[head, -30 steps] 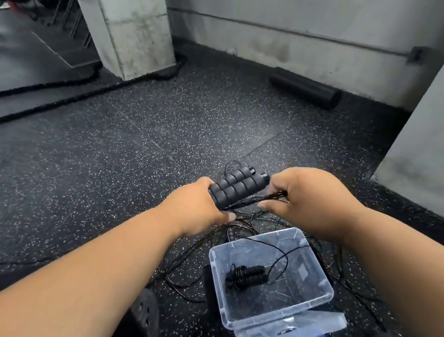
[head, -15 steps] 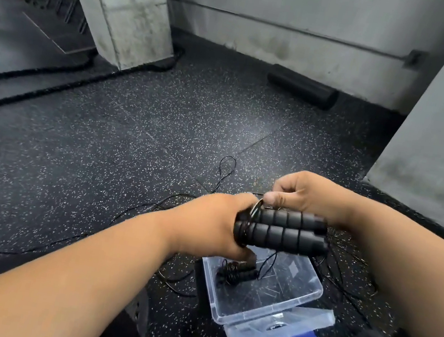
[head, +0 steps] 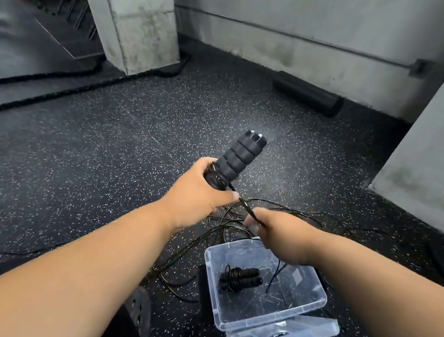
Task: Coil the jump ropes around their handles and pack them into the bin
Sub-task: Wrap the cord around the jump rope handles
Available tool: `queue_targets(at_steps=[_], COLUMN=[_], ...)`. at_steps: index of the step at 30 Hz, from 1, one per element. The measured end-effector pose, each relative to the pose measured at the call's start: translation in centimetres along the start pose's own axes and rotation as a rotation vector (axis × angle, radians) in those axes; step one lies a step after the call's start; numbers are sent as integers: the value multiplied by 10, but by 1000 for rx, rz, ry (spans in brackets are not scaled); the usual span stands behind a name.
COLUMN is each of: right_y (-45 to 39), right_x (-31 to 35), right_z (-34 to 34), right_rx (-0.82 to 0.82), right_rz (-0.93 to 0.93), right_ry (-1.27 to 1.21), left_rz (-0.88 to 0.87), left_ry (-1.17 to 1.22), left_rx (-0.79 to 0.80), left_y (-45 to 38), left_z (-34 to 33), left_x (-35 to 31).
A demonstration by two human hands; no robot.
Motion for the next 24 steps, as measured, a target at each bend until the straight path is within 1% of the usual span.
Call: queue_targets(at_steps=[1,3,5,6,8,9,11,13,14,16,19,21,22,24], right_y=[1,6,10,12,15,17,20,22,22,20,16,16,17,19], right_x=[1,10,25,31,40,42,41,34,29,15,3,1,3,10], right_z=[-2,0,6,10,19,25,38,49,55,65,66,57,53,52], right_rx=[-3,-27,-83,-119,-193,-228,-285,-309,-305,-297,-204,-120,-103,-156], right_rz=[21,74,128,159,252,296,308,237,196,141,113,116,151,226], right_ry=[110,228,333,391,474,475,417,299,214,13,-225,-400,-477,-543], left_rz=[25,73,80,74,47,25,-73,-215,-269,-330,-349,-323,-298,-260], left_ry=[-139,-450,-738,-832,-935,-968,-1019,-1013,-986,-899,-769,-664,-591,-459], left_rx=[-26,-38,-20,8,103,164,307,430,464,466,402,374,360,323], left_y=[-4,-7,-6,-3,2,6,14,24,30,36,40,39,39,36], left_z=[5,11,6,0,-16,-24,-37,-44,-44,-42,-34,-28,-25,-16], left_x=[5,11,17,18,21,22,16,6,-1,-13,-21,-20,-19,-20])
Point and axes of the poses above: each hand's wrist, its own y-axis away from the middle knuckle, its own z-axis out of the back of the hand, x = y × z, the point moved 2 cm from there along -y, towards the middle knuckle, and after that the axes turned 1 degree about -z, right-handed, at the moved point
